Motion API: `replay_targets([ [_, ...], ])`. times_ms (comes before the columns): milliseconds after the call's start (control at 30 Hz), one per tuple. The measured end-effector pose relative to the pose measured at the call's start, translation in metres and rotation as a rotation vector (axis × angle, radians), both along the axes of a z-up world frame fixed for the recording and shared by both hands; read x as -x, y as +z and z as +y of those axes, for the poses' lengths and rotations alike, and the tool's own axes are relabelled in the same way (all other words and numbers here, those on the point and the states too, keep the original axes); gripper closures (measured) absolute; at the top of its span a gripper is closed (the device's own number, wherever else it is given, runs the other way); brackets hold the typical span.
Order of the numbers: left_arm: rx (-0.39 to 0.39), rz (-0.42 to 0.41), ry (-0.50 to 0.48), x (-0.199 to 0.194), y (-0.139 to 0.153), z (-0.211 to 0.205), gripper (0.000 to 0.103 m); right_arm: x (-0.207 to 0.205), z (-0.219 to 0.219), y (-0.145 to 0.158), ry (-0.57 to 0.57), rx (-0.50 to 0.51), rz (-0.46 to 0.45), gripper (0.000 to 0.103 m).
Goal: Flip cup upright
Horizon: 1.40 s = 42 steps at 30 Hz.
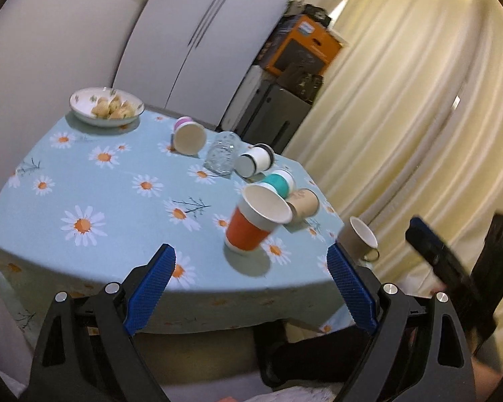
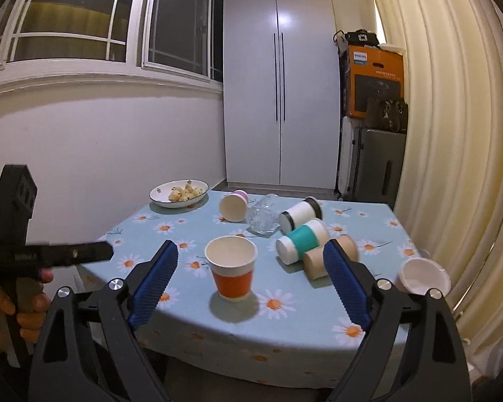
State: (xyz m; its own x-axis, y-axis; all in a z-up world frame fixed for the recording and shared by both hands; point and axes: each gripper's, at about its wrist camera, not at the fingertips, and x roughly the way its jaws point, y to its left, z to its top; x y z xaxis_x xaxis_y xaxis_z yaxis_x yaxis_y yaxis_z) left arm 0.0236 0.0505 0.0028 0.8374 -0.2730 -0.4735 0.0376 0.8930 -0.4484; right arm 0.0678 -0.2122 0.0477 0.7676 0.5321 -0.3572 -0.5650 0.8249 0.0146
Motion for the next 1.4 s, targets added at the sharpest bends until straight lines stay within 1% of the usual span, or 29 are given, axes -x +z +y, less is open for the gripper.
replay_targets([
  [67, -0.062, -0.048, -0.013, 0.016, 0.005, -0.015, 0.013, 0.007, -0.009, 0.002, 0.013, 0.010, 0.004, 0.014],
  [133, -0.117, -0.075, -0.021, 0.028, 0.009, -0.027, 0.013, 0.013, -0.018, 0.002, 0.034, 0.019, 0.011, 0.011],
  [267, -0.216, -0.108, -0.045, 0.047, 0.014, -0.051, 0.013, 0.019, -0.029, -0.006, 0.041, 0.034, 0.024, 0.011],
  [367, -0.257, -0.120, -0.058, 0.054, 0.015, -0.061, 0.012, 0.021, -0.036, -0.013, 0.035, 0.032, 0.041, 0.011],
  [567, -0.315, -0.118, -0.065, 0.056, 0.013, -0.073, 0.012, 0.017, -0.042, -0.024, 0.024, 0.026, 0.067, 0.010],
  [800, -0.336, -0.096, -0.056, 0.057, 0.008, -0.077, 0.011, 0.013, -0.044, -0.032, 0.019, 0.020, 0.106, 0.010],
  [867, -0.343, -0.095, -0.041, 0.058, 0.007, -0.077, 0.007, 0.013, -0.045, -0.032, 0.014, 0.020, 0.101, 0.010],
  [900, -0.345, -0.095, -0.036, 0.058, 0.007, -0.077, 0.006, 0.013, -0.044, -0.032, 0.011, 0.024, 0.099, 0.010],
  [1067, -0.326, -0.081, -0.031, 0.054, 0.005, -0.076, 0.006, 0.011, -0.041, -0.035, -0.001, 0.040, 0.105, 0.010],
  [1267, -0.327, -0.054, -0.030, 0.048, 0.002, -0.077, 0.006, 0.011, -0.037, -0.038, -0.018, 0.068, 0.096, 0.010],
  [1400, -0.331, -0.046, -0.019, 0.047, 0.000, -0.077, 0.006, 0.010, -0.039, -0.038, -0.028, 0.067, 0.098, 0.010],
])
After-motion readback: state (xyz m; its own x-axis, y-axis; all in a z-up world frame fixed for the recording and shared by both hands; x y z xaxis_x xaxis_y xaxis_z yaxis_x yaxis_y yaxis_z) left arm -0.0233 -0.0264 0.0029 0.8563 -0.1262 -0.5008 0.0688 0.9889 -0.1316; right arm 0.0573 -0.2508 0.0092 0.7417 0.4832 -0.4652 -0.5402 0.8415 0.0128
